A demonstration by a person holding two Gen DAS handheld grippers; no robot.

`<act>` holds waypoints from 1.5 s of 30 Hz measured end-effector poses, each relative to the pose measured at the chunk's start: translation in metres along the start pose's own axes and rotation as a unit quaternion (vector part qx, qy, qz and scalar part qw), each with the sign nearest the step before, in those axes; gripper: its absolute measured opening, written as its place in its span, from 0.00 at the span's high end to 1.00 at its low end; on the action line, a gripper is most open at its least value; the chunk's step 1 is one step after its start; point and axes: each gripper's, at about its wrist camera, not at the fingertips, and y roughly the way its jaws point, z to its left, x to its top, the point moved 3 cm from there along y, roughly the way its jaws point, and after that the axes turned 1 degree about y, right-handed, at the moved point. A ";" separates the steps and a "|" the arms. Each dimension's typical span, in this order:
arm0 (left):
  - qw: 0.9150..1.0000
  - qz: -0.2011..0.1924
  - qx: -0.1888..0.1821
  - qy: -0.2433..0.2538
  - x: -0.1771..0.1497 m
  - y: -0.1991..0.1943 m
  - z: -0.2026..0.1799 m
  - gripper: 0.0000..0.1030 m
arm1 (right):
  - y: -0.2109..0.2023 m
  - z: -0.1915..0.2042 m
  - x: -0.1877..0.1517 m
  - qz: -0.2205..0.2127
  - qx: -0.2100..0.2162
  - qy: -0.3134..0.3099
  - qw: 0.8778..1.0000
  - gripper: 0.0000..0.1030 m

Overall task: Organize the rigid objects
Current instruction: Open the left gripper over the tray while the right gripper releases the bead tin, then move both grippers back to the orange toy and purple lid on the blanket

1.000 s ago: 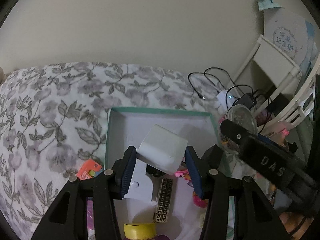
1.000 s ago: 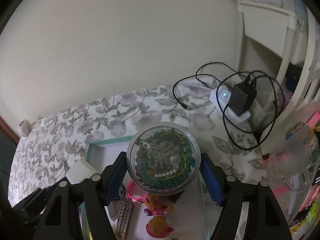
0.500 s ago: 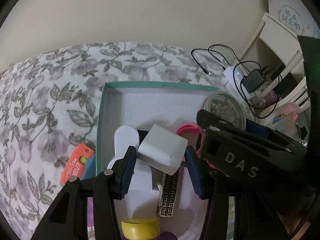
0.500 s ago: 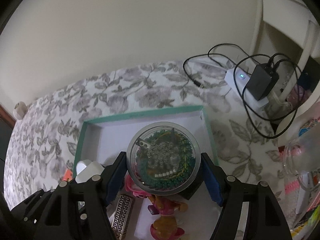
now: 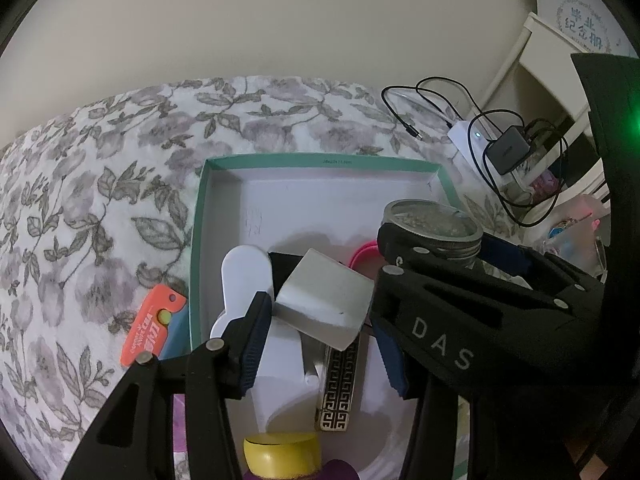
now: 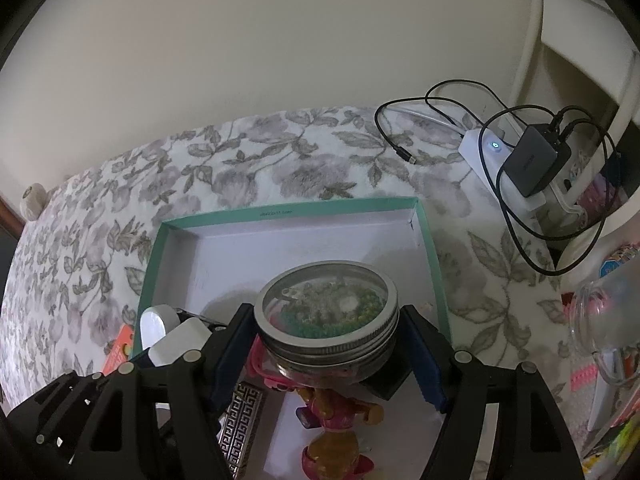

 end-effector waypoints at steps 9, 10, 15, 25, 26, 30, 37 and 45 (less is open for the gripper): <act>1.000 -0.010 -0.005 -0.002 0.006 -0.014 0.001 0.39 | -0.012 0.000 0.004 -0.013 0.008 0.009 1.000 0.27; 1.000 -0.012 -0.006 -0.003 0.007 -0.015 0.001 0.39 | -0.015 -0.001 0.005 -0.016 0.009 0.010 1.000 0.27; 1.000 -0.021 -0.001 -0.011 0.012 -0.026 0.008 0.39 | -0.033 -0.002 0.012 -0.041 0.012 0.017 0.999 0.27; 0.998 -0.035 0.024 -0.054 0.021 -0.039 0.041 0.39 | -0.050 0.000 0.017 -0.063 0.012 0.017 0.998 0.27; 0.997 -0.036 0.028 -0.060 0.022 -0.040 0.045 0.39 | -0.049 0.000 0.017 -0.062 0.012 0.017 0.998 0.27; 0.994 -0.041 0.042 -0.091 0.023 -0.042 0.066 0.32 | -0.045 0.003 0.016 -0.056 0.013 0.013 0.998 0.26; 0.983 -0.038 0.085 -0.161 0.022 -0.046 0.118 0.21 | -0.042 0.007 0.015 -0.055 0.011 0.007 0.998 0.11; 0.970 -0.020 0.101 -0.222 0.017 -0.045 0.177 0.13 | -0.034 0.031 0.014 -0.045 0.009 -0.025 0.999 0.00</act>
